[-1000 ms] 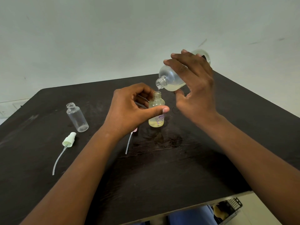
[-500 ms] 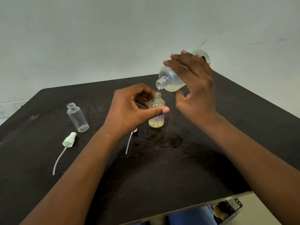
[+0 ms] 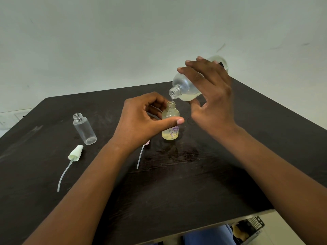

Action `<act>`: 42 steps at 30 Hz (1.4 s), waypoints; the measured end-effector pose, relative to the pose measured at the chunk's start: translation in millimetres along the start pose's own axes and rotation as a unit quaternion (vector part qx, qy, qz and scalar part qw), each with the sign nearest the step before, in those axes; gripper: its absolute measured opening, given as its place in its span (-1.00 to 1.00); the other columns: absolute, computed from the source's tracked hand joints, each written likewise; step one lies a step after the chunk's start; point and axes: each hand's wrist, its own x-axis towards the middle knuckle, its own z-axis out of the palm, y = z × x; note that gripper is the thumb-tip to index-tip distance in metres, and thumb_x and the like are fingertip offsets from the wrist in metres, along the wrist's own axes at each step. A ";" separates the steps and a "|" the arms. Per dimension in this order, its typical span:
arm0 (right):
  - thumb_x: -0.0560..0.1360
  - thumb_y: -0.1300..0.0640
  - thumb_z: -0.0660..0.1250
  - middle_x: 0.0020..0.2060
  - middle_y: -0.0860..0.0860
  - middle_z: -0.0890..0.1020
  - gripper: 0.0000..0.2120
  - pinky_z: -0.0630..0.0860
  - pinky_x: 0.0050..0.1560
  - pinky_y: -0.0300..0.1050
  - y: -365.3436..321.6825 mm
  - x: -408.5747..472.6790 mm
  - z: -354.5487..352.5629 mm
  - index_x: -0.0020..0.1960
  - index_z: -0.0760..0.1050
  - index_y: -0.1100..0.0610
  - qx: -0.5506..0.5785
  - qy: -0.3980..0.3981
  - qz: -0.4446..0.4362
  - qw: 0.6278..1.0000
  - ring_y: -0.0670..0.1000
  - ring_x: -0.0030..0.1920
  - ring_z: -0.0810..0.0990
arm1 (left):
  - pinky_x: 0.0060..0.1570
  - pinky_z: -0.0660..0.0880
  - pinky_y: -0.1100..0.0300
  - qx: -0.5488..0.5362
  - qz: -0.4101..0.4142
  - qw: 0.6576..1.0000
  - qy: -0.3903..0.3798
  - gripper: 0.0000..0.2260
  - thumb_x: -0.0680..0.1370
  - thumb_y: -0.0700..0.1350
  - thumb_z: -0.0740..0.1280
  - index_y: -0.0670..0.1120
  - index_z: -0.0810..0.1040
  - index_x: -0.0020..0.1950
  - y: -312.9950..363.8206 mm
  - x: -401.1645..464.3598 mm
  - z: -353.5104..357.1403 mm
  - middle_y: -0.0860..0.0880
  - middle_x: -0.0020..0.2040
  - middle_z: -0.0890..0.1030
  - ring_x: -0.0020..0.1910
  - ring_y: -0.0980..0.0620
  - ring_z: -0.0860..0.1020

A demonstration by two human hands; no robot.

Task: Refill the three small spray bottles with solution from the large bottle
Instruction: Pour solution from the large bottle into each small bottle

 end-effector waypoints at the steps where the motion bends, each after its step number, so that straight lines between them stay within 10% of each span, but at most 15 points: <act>1: 0.27 0.49 0.38 0.35 0.06 0.64 -0.32 0.42 0.46 0.25 0.0 -0.1 0.0 0.37 0.63 0.16 -0.001 0.001 0.000 1.000 0.17 0.47 0.53 | -0.10 0.67 0.23 0.000 0.000 1.000 -0.001 -0.59 0.34 0.17 0.67 -0.04 0.72 0.03 -0.1 0.0 0.0 0.09 -0.10 0.72 -0.09 0.07 0.71; 42: 0.26 0.48 0.37 0.36 0.07 0.64 -0.30 0.40 0.46 0.29 0.3 -0.7 0.1 0.38 0.63 0.15 -0.002 0.000 -0.001 1.000 0.18 0.48 0.52 | -0.09 0.68 0.21 0.002 0.004 1.000 0.002 -0.59 0.34 0.18 0.67 -0.04 0.72 0.02 -0.5 0.3 -0.4 0.09 -0.11 0.71 -0.11 0.08 0.70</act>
